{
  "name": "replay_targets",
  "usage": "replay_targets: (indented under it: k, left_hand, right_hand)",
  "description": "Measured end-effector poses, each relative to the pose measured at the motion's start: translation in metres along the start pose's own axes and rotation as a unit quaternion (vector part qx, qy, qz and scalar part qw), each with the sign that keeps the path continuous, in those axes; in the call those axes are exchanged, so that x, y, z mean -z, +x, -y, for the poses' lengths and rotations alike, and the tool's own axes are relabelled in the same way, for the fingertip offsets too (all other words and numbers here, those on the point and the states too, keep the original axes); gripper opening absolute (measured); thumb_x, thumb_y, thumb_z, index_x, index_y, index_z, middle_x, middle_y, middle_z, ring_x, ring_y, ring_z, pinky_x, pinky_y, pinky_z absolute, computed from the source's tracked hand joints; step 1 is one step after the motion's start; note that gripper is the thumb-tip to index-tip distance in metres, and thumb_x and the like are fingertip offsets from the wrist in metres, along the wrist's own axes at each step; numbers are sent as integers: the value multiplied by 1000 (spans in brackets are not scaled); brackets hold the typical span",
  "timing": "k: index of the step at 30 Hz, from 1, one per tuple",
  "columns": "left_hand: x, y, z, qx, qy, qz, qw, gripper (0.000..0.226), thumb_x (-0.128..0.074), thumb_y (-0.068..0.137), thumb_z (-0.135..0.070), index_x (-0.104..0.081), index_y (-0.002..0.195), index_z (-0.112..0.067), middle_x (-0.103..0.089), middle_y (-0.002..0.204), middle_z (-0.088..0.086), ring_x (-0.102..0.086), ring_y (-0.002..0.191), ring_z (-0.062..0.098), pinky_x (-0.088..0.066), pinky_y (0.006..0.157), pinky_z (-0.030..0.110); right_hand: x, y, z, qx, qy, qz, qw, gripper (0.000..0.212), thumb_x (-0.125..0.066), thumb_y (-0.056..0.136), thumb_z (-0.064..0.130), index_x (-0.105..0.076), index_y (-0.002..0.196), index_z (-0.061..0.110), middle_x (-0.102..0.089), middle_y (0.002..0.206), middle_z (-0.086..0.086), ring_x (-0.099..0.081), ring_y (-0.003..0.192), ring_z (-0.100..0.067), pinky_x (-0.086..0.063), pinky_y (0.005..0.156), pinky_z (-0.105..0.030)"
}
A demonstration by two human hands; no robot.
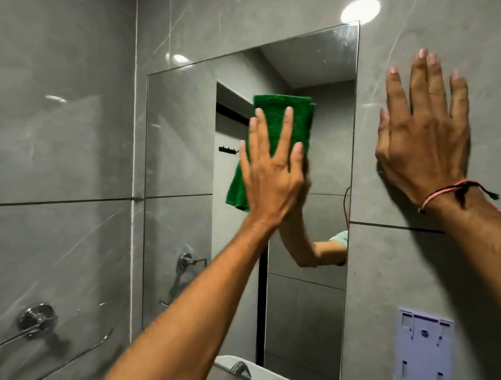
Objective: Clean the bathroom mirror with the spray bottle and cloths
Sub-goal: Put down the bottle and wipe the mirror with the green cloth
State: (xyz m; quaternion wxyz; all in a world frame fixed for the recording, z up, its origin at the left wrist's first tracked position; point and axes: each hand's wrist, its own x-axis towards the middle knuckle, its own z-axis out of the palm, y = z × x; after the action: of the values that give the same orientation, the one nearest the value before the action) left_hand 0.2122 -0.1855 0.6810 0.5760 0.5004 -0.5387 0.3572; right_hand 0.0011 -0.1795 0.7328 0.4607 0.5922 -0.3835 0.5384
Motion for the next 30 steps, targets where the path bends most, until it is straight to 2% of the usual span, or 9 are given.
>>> replay_targets:
  k: [6, 12, 17, 19, 24, 30]
  left_hand:
    - [21, 23, 100, 60, 15, -10, 998, 61, -31, 105, -47, -15, 163, -34, -2, 174, 10, -6, 161, 26, -10, 128, 59]
    - [37, 57, 175, 120, 18, -35, 992, 60, -28, 106, -47, -15, 163, -33, -3, 174, 11, -5, 161, 28, -14, 129, 57]
    - [45, 65, 230, 140, 14, -46, 989, 60, -28, 107, -44, -16, 163, -30, -3, 174, 11, -4, 161, 27, -7, 131, 43]
    - [45, 64, 239, 137, 9, -56, 989, 59, -29, 107, -43, -18, 163, -29, -6, 173, 12, -6, 161, 26, -9, 130, 40]
    - [46, 53, 235, 153, 13, -69, 986, 59, -31, 107, -42, -20, 163, -27, -9, 173, 14, -8, 161, 28, -14, 131, 44]
    - [35, -7, 186, 168, 8, -49, 985, 62, -29, 104, -45, -18, 163, -29, -5, 173, 12, -6, 161, 28, -11, 129, 54]
  right_hand:
    - [-8, 0, 13, -26, 1, -15, 1000, 67, -35, 101, 28, -21, 164, 9, -14, 170, -25, -13, 160, -39, -8, 128, -60]
    - [-28, -7, 35, 1, 14, -12, 1000, 68, -41, 100, 19, -21, 164, 9, -14, 171, -23, -12, 161, -34, -6, 128, -57]
    - [-38, -6, 33, -6, 14, -47, 999, 65, -38, 100, 23, -24, 163, 12, -19, 170, -22, -17, 160, -34, -10, 128, -57]
    - [-40, -6, 34, -11, 11, -56, 998, 65, -38, 99, 23, -25, 162, 12, -22, 170, -22, -19, 159, -35, -11, 128, -57]
    - [-42, -5, 35, -19, 17, -54, 998, 64, -35, 100, 24, -24, 162, 13, -26, 168, -23, -23, 158, -37, -12, 128, -58]
    - [-29, -9, 39, -17, 8, -37, 999, 66, -35, 98, 19, -23, 163, 12, -21, 170, -21, -18, 160, -34, -12, 129, -55]
